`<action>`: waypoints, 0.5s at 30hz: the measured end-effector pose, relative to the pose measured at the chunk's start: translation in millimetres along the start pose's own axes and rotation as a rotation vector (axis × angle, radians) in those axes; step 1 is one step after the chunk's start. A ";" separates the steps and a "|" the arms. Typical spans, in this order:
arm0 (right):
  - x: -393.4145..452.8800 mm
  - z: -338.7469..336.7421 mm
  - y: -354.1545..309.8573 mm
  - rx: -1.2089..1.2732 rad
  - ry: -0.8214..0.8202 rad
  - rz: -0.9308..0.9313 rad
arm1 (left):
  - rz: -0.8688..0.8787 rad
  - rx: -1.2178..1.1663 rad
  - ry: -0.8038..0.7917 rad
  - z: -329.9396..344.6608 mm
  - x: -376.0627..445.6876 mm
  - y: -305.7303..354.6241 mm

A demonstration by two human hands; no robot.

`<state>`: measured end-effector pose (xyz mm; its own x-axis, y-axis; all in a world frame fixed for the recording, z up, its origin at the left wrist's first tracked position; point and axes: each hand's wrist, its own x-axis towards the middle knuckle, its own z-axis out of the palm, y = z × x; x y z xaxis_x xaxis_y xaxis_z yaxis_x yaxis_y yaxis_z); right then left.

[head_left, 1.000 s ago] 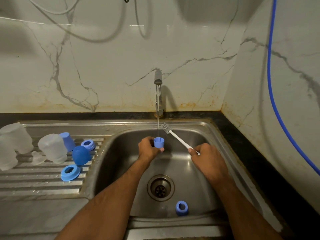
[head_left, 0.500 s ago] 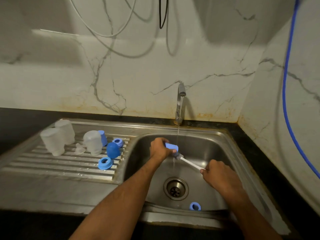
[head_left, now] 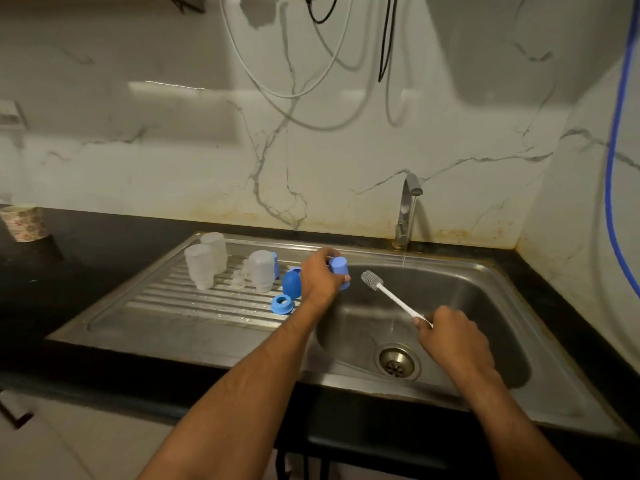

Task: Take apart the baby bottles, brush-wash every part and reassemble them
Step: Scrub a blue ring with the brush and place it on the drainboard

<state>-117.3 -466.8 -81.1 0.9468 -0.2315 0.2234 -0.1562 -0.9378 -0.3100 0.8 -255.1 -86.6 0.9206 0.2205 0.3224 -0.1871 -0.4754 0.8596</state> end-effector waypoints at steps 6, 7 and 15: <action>-16.4 -1.7 -39.3 0.041 0.017 -0.054 | 0.005 0.006 0.118 -72.9 -5.6 -22.2; -19.2 -1.2 -46.3 0.045 0.021 -0.061 | 0.000 0.014 0.126 -86.8 -6.9 -27.6; -34.8 3.8 -77.1 0.044 0.025 -0.078 | -0.113 0.109 0.170 -153.8 -23.7 -74.9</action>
<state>-137.2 -385.4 -68.5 0.9481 -0.1651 0.2718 -0.0690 -0.9411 -0.3311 -59.7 -93.7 -97.7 0.8610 0.4134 0.2962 -0.0392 -0.5268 0.8491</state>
